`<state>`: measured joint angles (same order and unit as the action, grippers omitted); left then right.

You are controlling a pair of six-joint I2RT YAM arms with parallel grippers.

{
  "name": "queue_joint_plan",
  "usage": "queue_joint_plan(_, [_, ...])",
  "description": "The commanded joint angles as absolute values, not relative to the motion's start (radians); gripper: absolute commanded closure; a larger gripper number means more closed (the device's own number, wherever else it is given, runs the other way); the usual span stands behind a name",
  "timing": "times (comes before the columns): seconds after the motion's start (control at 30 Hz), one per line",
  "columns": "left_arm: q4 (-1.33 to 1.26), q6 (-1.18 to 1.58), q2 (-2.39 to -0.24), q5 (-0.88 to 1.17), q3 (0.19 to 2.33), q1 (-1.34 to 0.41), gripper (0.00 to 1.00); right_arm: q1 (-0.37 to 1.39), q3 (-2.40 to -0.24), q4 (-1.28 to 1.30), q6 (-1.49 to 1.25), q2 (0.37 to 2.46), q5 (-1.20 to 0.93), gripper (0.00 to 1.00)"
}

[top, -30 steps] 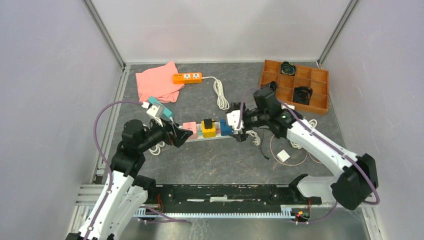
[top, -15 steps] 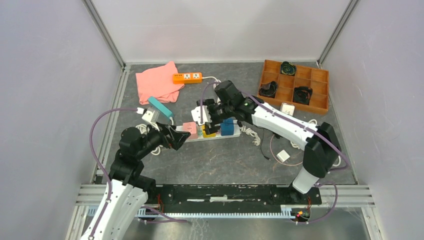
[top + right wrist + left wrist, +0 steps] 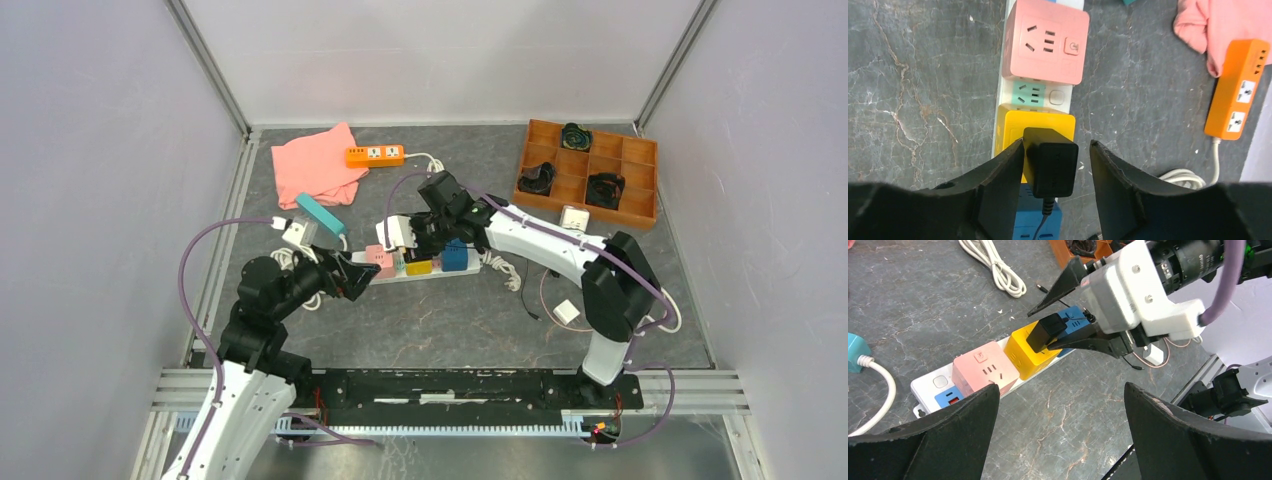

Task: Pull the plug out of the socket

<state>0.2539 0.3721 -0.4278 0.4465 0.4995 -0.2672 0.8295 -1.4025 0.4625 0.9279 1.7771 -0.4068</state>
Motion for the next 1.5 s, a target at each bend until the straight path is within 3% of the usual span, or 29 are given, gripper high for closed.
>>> queue_joint_plan(0.0, [0.215,0.407,-0.419,0.436,0.489,-0.27,0.0,0.834,-1.459,0.498,0.927,1.806,-0.381,0.46])
queue_joint_plan(0.1, [0.213,0.408,-0.419,0.436,0.488,-0.27,0.0,0.834,-1.475,0.526,0.937,1.816,-0.4,0.61])
queue_joint_plan(0.2, [0.209,0.408,-0.422,0.439,0.485,-0.27,0.0,0.834,-1.491,0.543,0.935,1.808,-0.419,0.89])
queue_joint_plan(0.27, [0.199,0.405,-0.426,0.442,0.48,-0.27,0.0,0.833,-1.502,0.548,0.928,1.789,-0.421,0.99])
queue_joint_plan(0.73, [-0.036,0.274,-0.471,0.562,0.451,-0.295,0.0,0.783,-1.394,0.598,0.987,1.538,-0.539,1.0])
queue_joint_plan(1.2, [-0.047,-0.15,-0.576,0.462,0.435,-0.628,0.0,0.726,-1.191,0.585,1.053,1.397,-0.675,1.0])
queue_joint_plan(1.47, [-0.07,0.349,-0.511,0.197,0.475,-0.637,0.0,0.615,-1.157,0.56,1.009,1.312,-0.79,1.0])
